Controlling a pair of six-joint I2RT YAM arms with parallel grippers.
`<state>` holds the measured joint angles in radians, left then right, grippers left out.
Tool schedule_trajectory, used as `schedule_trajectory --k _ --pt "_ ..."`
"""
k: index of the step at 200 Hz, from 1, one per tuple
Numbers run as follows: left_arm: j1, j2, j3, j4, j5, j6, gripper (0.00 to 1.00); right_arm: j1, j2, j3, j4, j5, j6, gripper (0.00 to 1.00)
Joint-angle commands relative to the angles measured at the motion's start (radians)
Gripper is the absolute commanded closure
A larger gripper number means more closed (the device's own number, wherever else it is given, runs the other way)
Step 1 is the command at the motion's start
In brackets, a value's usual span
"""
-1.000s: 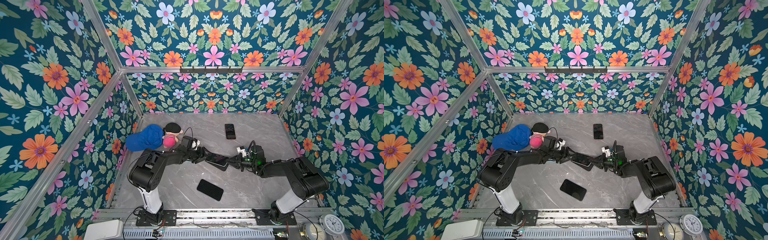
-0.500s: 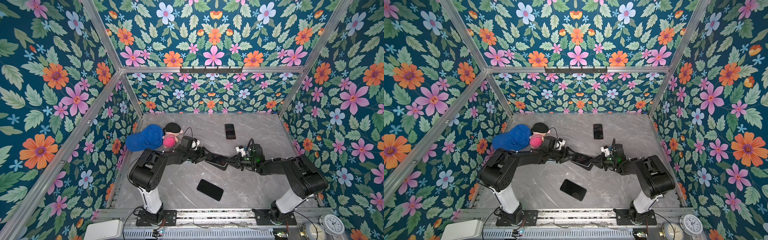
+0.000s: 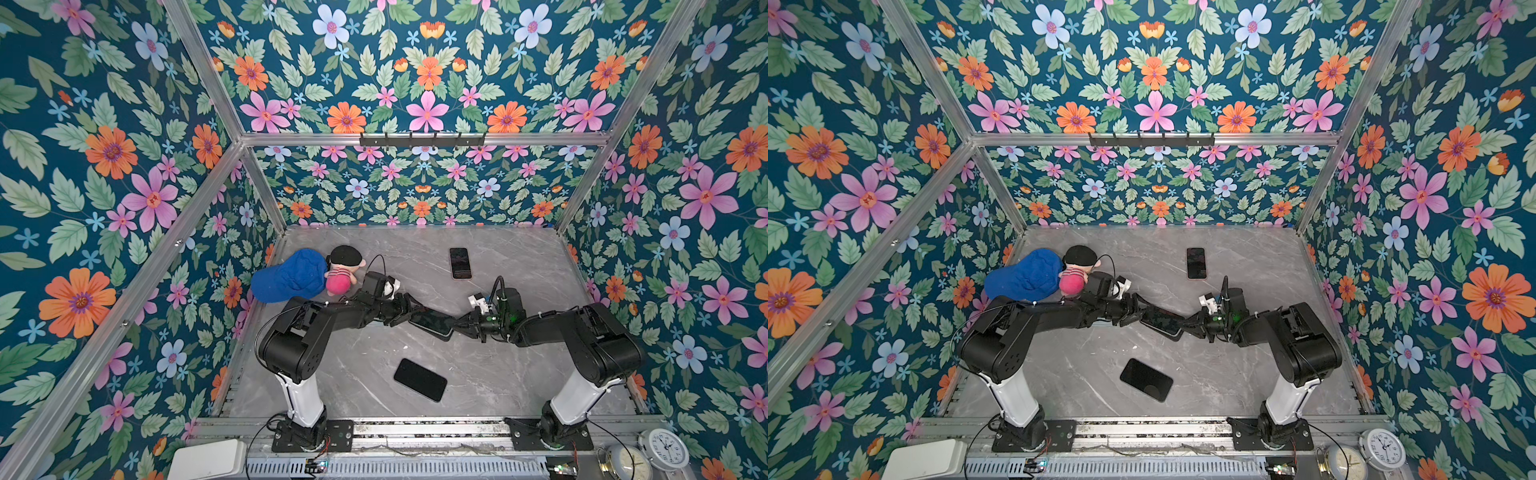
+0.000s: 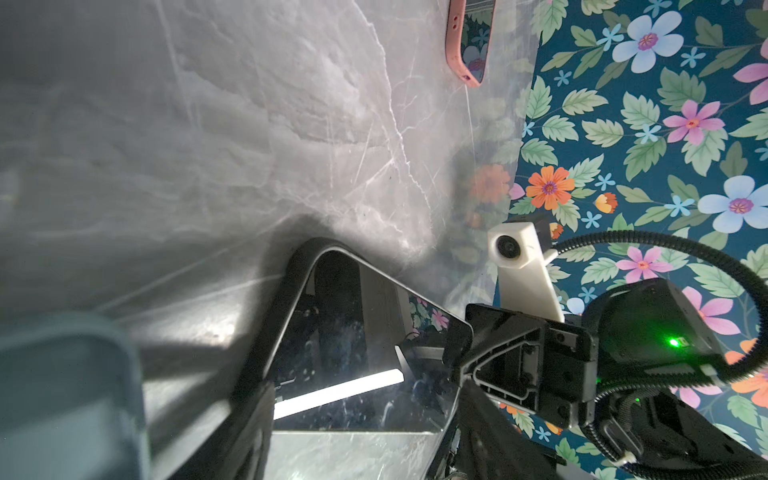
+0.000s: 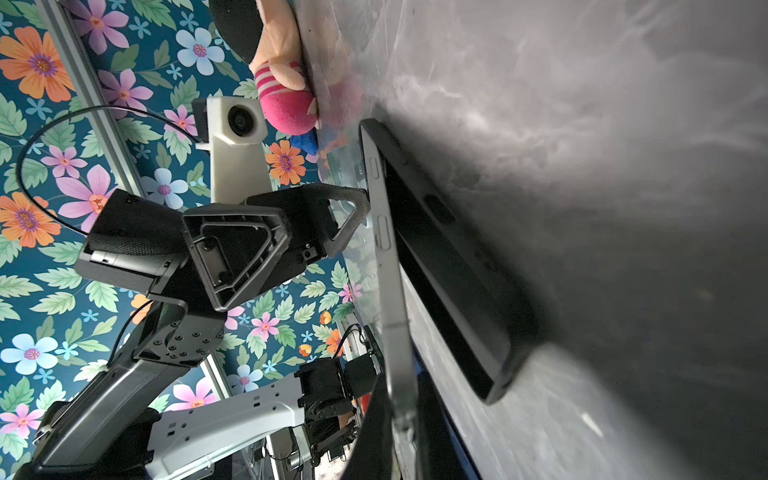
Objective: Put the phone into the phone case
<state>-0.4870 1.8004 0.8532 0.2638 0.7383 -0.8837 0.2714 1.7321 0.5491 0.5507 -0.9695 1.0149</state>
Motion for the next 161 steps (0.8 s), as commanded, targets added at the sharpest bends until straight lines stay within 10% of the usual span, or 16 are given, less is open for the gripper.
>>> schedule_trajectory --k 1,161 --pt "0.006 -0.003 0.024 -0.032 -0.008 0.039 0.28 0.002 0.012 0.006 -0.060 0.007 -0.002 1.00" --pt "0.005 0.074 0.103 -0.095 -0.058 0.101 0.28 0.001 0.055 0.040 -0.154 0.023 -0.034 0.82"
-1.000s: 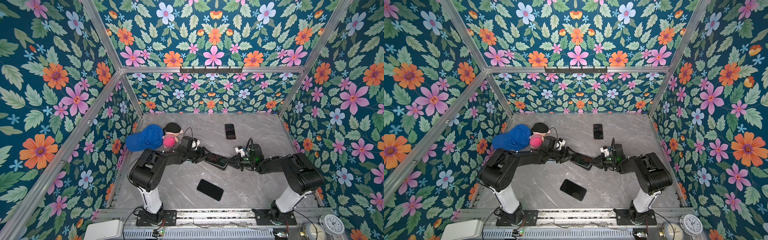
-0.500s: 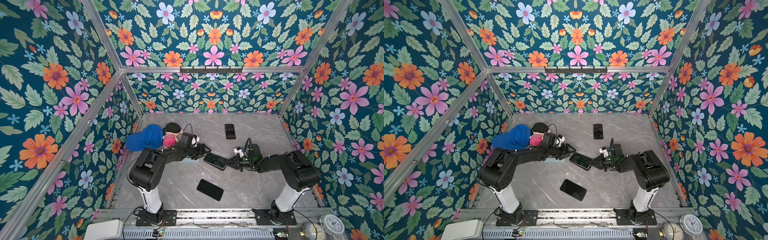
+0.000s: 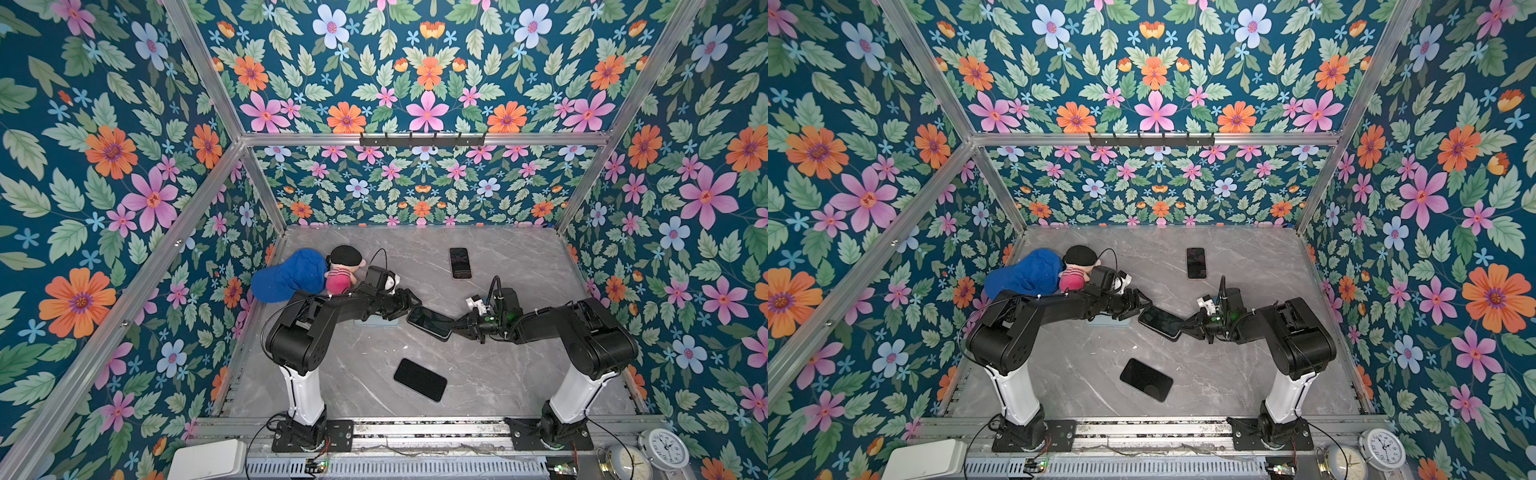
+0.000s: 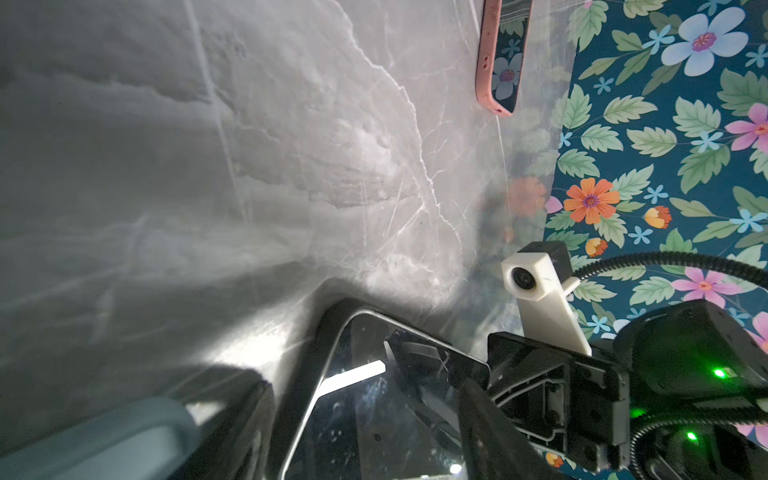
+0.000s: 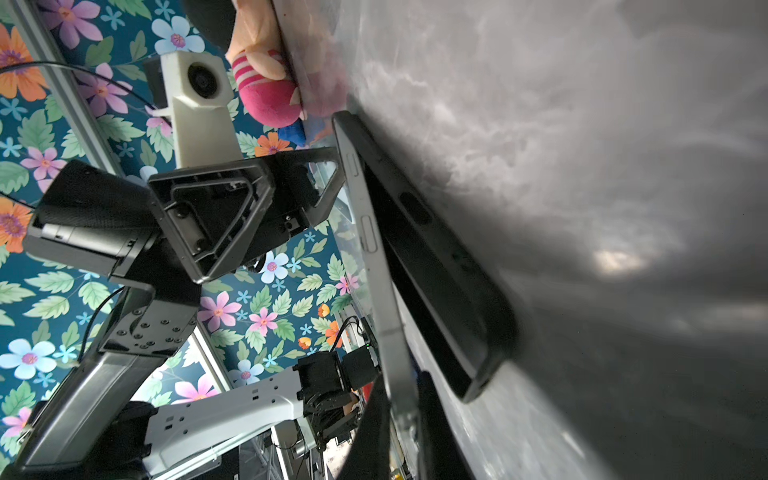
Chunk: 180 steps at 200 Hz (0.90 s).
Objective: Put the phone into the phone case
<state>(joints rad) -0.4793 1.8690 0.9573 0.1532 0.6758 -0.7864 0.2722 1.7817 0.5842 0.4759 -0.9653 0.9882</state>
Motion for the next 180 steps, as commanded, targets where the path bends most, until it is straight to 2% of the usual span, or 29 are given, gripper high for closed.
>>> schedule_trajectory --k 1,76,120,146,180 --pt "-0.002 0.005 -0.001 0.016 0.005 0.003 0.28 0.000 0.005 0.005 -0.079 0.020 -0.008 0.82" --pt "-0.004 0.000 -0.019 0.034 0.013 -0.004 0.28 0.010 -0.015 0.032 -0.152 0.043 -0.019 0.72" --pt "-0.004 -0.022 -0.033 0.017 0.006 0.005 0.28 0.028 -0.089 0.074 -0.403 0.146 -0.122 0.66" --pt "-0.004 -0.040 -0.037 -0.034 -0.017 0.029 0.32 0.045 -0.156 0.102 -0.529 0.237 -0.177 0.61" --pt "-0.019 -0.053 0.004 -0.189 -0.088 0.110 0.38 0.079 -0.173 0.124 -0.570 0.272 -0.187 0.59"
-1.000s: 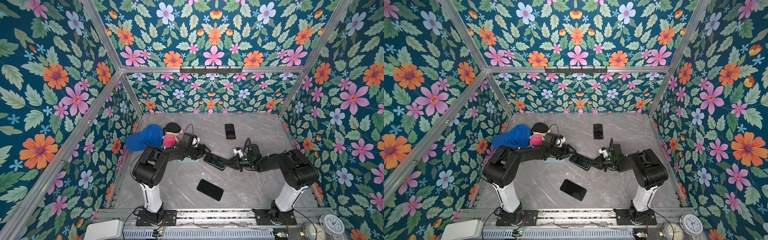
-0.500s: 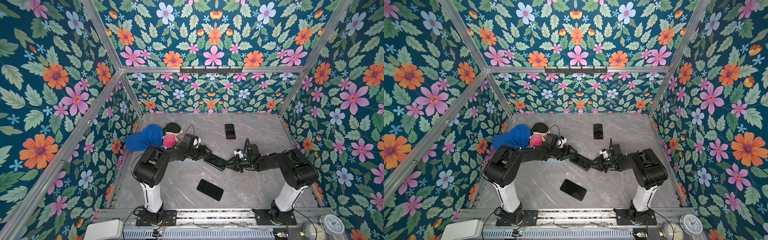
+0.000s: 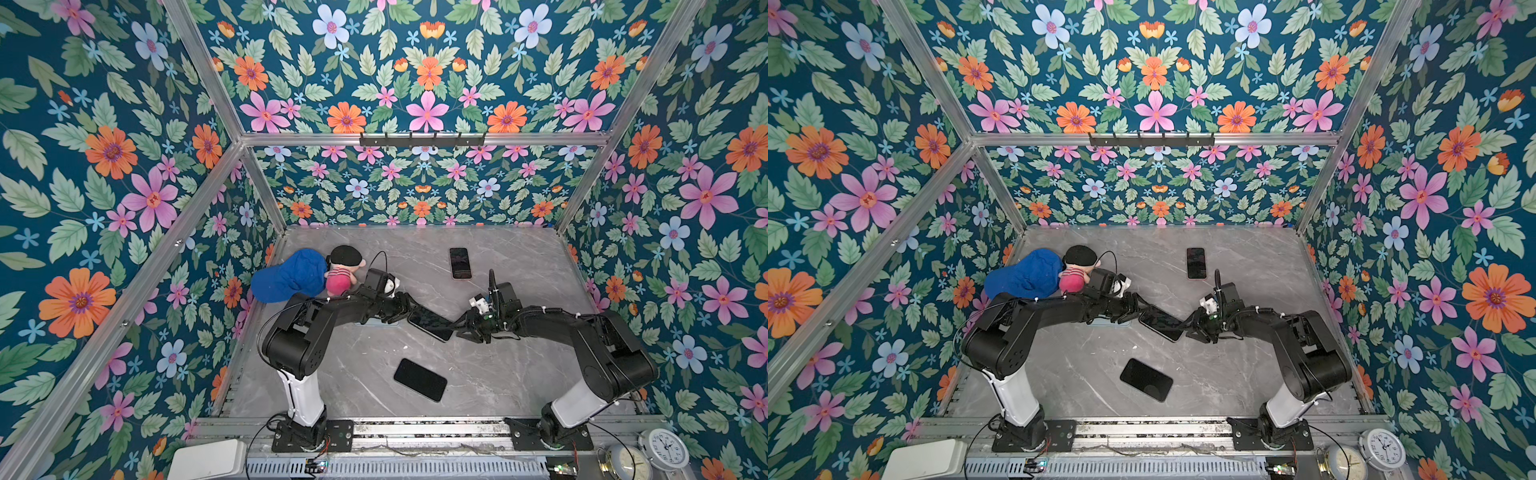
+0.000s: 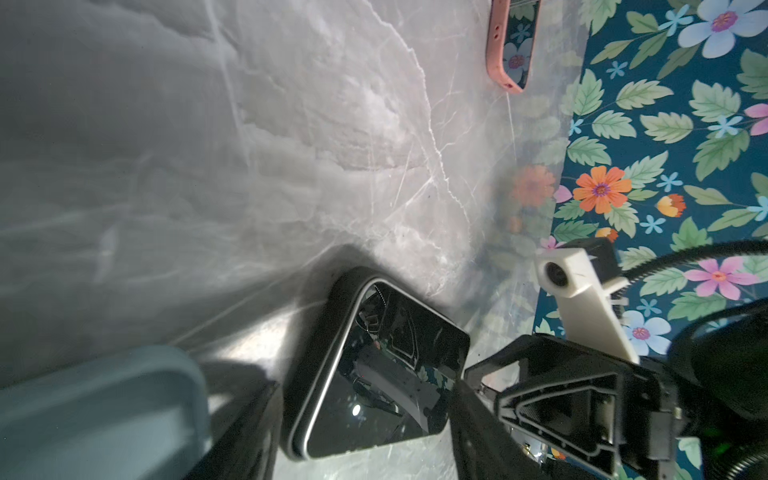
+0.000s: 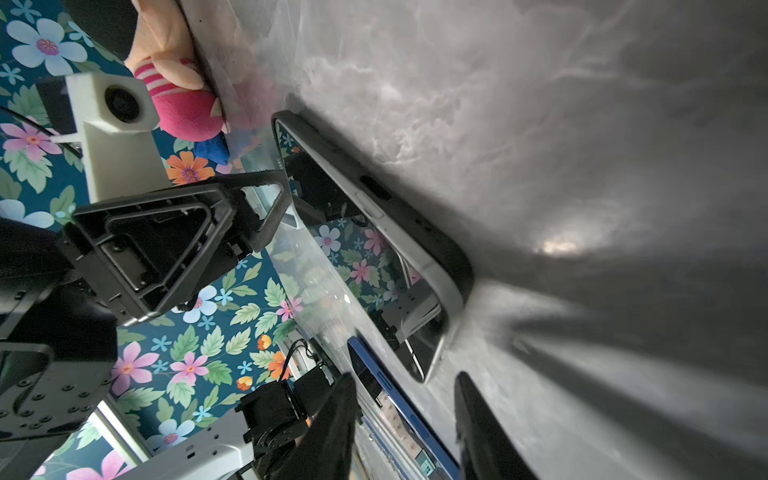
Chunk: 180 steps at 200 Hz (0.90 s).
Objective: Put the phone into the phone case
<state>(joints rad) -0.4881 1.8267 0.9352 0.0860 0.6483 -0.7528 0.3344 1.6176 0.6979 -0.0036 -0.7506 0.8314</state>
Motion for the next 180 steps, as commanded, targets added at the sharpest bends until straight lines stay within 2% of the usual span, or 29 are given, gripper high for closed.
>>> schedule_trajectory --k 1,22,92,148,180 --pt "-0.010 -0.011 0.027 -0.127 -0.063 0.080 0.38 0.017 -0.009 0.010 -0.091 0.058 -0.031 0.59" --pt "-0.025 -0.011 0.055 -0.196 -0.108 0.119 0.42 0.034 -0.017 0.018 -0.102 0.069 -0.031 0.59" --pt "-0.029 -0.009 0.067 -0.266 -0.170 0.165 0.59 0.081 -0.063 0.051 -0.170 0.111 -0.038 0.59" --pt "-0.029 0.008 0.072 -0.267 -0.173 0.173 0.72 0.104 -0.050 0.090 -0.207 0.141 -0.056 0.59" --pt "-0.029 0.015 0.073 -0.262 -0.175 0.172 0.76 0.106 -0.044 0.101 -0.211 0.146 -0.058 0.59"
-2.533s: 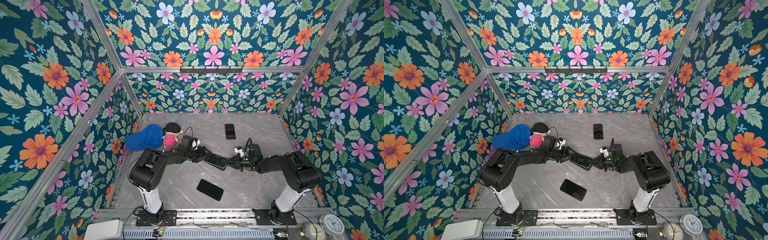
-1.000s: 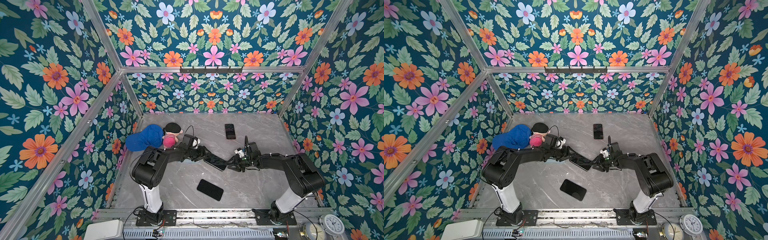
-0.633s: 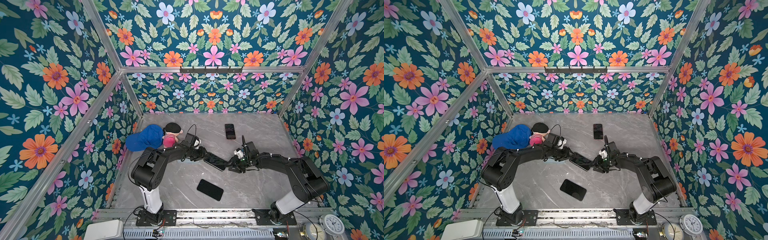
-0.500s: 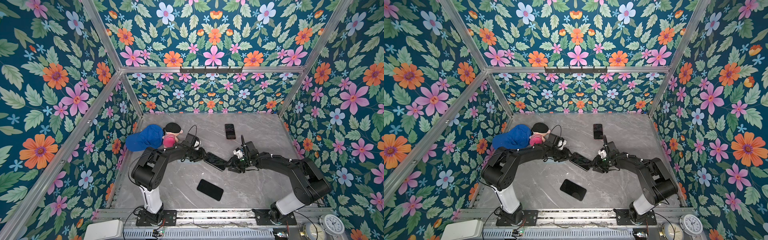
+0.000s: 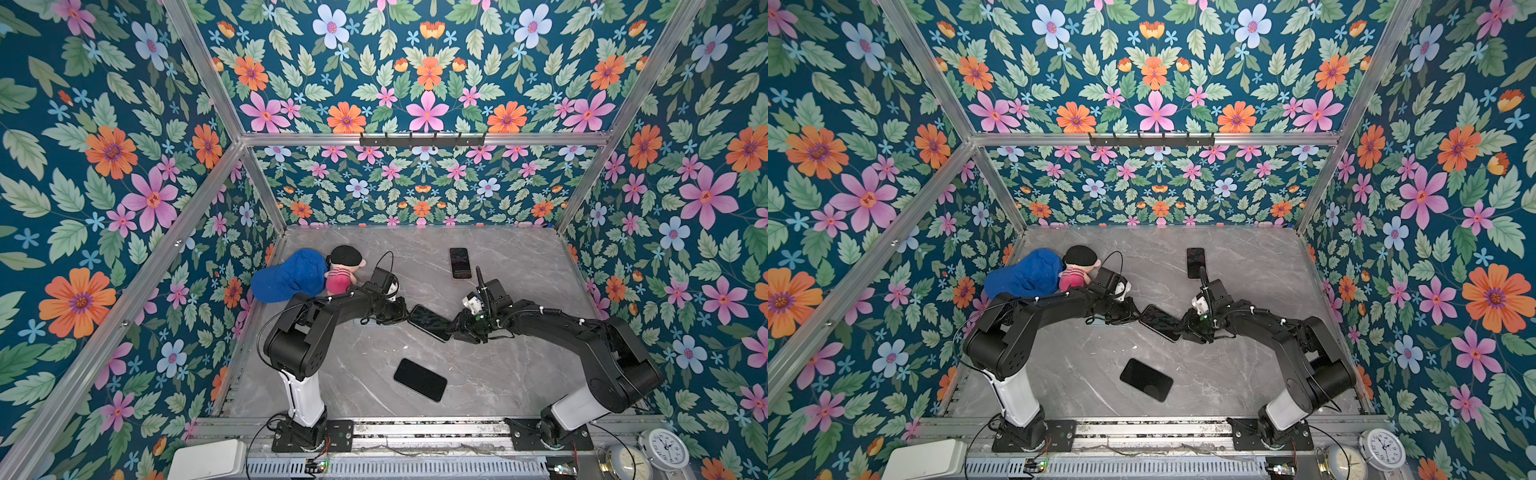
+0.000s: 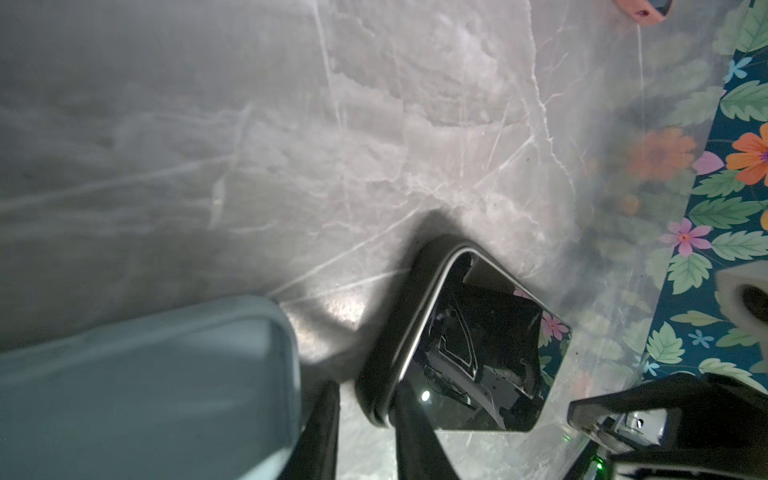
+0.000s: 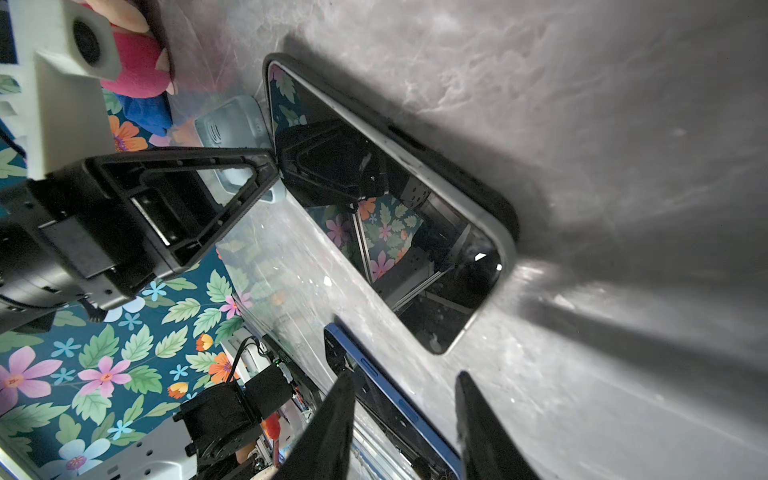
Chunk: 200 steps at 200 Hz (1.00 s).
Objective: Put the phone into the phone case
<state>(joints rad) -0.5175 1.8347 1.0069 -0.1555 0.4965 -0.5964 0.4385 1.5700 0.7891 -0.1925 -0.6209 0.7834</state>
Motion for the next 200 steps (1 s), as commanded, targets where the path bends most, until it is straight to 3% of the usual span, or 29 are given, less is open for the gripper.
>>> schedule_trajectory --k 1,77,140,200 --pt "0.001 0.007 0.001 -0.020 -0.023 0.016 0.77 0.003 0.004 0.009 -0.022 0.016 -0.010 0.59" --pt "-0.001 0.001 -0.010 -0.013 -0.023 0.014 0.82 0.002 0.010 0.021 -0.031 0.042 -0.012 0.60" --pt "-0.001 -0.010 0.058 -0.042 -0.034 0.034 0.68 0.019 0.012 0.032 -0.065 0.103 -0.027 0.65" --pt "-0.003 0.042 0.116 -0.033 -0.036 0.048 0.62 0.027 0.033 0.048 -0.077 0.119 -0.033 0.69"
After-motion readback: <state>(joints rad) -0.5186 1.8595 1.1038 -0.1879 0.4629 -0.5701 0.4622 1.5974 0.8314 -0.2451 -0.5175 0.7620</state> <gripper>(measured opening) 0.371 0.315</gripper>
